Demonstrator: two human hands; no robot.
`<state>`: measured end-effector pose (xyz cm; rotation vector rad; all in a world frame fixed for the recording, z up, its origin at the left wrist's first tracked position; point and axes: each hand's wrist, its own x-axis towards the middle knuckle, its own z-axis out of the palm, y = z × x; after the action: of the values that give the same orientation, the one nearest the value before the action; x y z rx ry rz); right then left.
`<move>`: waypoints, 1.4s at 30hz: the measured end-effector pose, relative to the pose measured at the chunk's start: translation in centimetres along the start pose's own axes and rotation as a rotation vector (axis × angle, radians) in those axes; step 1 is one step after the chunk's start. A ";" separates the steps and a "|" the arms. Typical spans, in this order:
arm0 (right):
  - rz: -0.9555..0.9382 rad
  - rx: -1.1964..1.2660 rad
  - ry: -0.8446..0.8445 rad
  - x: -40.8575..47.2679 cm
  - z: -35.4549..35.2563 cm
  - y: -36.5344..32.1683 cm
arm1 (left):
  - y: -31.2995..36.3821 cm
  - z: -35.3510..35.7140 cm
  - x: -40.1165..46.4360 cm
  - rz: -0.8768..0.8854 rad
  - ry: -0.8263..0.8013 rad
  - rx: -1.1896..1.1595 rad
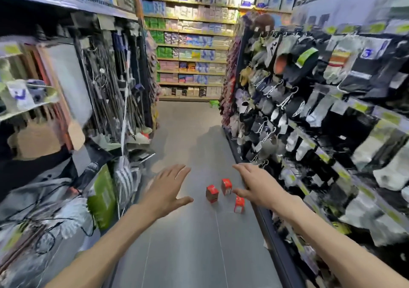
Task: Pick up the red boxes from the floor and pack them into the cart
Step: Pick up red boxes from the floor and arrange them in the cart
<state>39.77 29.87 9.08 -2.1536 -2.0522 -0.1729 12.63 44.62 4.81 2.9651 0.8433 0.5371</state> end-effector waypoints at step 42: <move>0.454 0.272 -0.314 65.1 39.0 59.9 | -32.3 56.8 77.5 0.211 -0.551 -0.273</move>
<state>101.80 98.59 -18.74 -2.5055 -1.5358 0.4972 76.56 116.58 -27.03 2.7331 0.3720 -0.1604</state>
